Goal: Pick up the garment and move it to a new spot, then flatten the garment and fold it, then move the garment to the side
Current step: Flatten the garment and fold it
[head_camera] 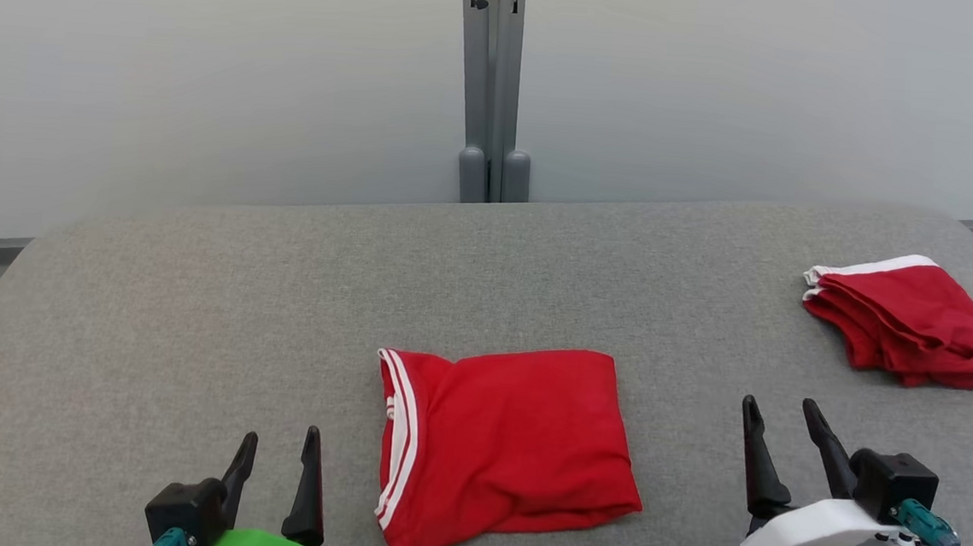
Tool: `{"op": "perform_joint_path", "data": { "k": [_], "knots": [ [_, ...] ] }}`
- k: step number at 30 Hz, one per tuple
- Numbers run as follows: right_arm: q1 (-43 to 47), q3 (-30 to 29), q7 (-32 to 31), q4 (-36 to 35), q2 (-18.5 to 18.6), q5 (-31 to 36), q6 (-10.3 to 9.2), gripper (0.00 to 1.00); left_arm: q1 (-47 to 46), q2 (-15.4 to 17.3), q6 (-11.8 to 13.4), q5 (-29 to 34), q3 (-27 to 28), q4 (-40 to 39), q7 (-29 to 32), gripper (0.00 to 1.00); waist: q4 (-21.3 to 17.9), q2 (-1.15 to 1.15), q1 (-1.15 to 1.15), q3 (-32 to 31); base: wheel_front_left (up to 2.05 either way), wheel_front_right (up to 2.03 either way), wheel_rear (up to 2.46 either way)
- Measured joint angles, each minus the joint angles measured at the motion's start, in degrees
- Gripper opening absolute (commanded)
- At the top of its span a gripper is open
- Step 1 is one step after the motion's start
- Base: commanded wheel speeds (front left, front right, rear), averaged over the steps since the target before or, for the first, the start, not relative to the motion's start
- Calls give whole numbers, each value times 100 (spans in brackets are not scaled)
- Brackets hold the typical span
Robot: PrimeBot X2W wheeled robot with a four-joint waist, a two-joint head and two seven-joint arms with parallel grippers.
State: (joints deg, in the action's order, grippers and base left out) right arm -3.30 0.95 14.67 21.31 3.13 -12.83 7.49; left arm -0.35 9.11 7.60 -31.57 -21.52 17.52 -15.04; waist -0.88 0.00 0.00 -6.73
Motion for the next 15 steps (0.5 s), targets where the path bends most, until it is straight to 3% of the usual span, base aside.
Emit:
{"op": "perform_joint_path", "data": {
  "k": [15],
  "knots": [
    [393,-53,-26,-552,-24,-43,0,100,132,-97,-104,196,274,-21,0,100,6,0,0,-24,0,0,0]
  ]
}}
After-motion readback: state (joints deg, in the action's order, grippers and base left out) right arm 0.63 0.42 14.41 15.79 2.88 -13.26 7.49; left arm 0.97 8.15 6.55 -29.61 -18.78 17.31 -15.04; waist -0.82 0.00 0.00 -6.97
